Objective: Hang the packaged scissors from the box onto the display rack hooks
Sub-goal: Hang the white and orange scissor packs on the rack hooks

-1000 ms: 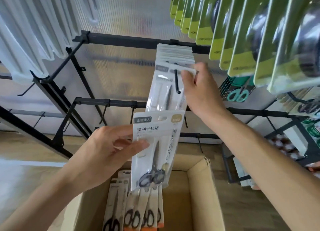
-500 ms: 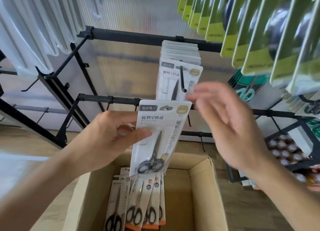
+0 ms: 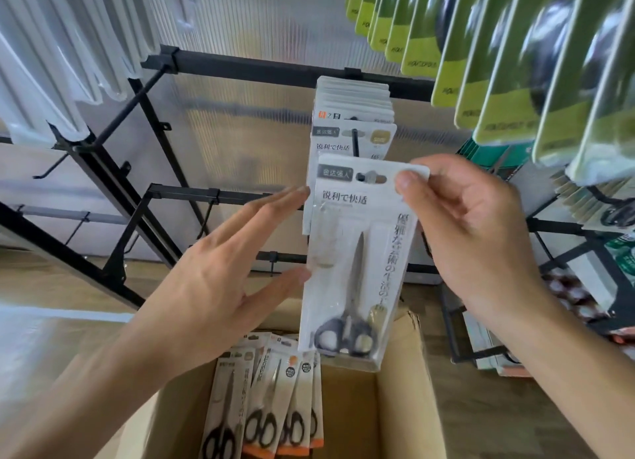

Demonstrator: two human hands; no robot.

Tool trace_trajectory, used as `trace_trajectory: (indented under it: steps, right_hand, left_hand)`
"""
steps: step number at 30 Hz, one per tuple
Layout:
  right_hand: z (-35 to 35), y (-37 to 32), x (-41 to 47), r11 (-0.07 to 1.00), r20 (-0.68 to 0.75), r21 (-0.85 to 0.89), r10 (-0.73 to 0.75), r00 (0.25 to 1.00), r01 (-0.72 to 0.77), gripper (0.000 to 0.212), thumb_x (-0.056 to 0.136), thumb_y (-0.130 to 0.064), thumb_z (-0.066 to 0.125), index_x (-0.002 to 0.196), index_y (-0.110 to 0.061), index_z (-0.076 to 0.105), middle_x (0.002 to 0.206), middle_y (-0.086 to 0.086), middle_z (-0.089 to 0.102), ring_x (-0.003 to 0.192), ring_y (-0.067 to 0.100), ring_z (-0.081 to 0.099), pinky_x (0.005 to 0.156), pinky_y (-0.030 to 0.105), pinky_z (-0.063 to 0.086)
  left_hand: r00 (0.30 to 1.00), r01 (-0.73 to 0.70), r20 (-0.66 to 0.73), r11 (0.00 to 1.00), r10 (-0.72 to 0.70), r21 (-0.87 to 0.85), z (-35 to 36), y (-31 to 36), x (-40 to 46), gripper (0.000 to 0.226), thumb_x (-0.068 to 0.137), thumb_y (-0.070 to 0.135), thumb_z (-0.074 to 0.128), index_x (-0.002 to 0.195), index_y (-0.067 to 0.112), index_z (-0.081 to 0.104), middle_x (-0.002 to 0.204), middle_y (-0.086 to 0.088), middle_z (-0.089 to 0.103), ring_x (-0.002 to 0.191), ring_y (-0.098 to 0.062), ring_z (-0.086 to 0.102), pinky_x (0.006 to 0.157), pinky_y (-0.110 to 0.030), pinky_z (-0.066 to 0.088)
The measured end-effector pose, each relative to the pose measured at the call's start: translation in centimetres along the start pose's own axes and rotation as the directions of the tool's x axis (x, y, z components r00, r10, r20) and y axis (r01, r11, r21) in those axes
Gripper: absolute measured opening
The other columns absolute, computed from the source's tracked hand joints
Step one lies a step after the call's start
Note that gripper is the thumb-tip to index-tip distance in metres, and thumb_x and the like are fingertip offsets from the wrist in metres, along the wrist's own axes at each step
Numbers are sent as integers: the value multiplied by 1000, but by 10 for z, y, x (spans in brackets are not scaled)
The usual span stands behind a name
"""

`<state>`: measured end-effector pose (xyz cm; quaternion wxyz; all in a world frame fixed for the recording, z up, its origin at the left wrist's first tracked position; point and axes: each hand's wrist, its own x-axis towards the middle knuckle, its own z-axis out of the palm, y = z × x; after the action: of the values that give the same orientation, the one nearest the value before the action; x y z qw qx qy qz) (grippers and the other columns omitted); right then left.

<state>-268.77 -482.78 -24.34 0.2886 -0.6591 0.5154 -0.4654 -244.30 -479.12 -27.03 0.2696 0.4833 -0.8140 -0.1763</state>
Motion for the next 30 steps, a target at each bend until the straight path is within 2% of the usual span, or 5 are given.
trace_trajectory:
  steps: [13, 17, 20, 26, 30]
  right_hand:
    - [34, 7, 76, 969, -109, -242, 23, 994, -49, 35, 99, -24, 58, 92, 11, 61, 73, 25, 60, 50, 13, 48, 45, 15, 34]
    - [35, 4, 85, 959, -50, -216, 177, 983, -184, 37, 102, -31, 54, 108, 4, 66, 76, -1, 65, 53, -7, 43, 58, 7, 32]
    - [33, -4, 84, 937, 49, -203, 299, 953, -283, 33, 103, -36, 48, 77, -16, 52, 44, -27, 56, 47, -9, 51, 55, 1, 34]
    - [19, 23, 17, 891, -55, -453, 23, 998, -45, 46, 93, -37, 69, 128, -10, 59, 118, -4, 68, 103, 0, 64, 89, 8, 48]
    - [29, 60, -59, 806, 205, -591, 198, 959, -40, 59, 91, -49, 63, 141, -22, 49, 136, -7, 61, 119, 11, 61, 94, 23, 47]
  left_hand:
    - [998, 57, 23, 998, -57, -30, 9, 2, 5, 72, 94, 34, 57, 150, 55, 16, 155, 27, 26, 136, -2, 42, 109, -34, 40]
    - [999, 49, 23, 999, -48, -23, 13, 2, 6, 77, 94, 32, 57, 150, 56, 11, 157, 25, 25, 141, 0, 33, 109, -31, 35]
    - [998, 53, 26, 998, -53, -21, 17, -1, 4, 75, 94, 33, 56, 149, 56, 11, 156, 27, 24, 141, 4, 30, 106, -22, 30]
    - [990, 101, 100, 994, -97, -41, 36, -5, -10, 75, 94, 31, 55, 151, 51, 11, 154, 25, 27, 139, 5, 32, 109, -18, 31]
    - [956, 168, 246, 986, -160, -12, 64, -15, -38, 74, 93, 37, 52, 149, 55, 8, 155, 28, 19, 136, 6, 33, 111, -23, 37]
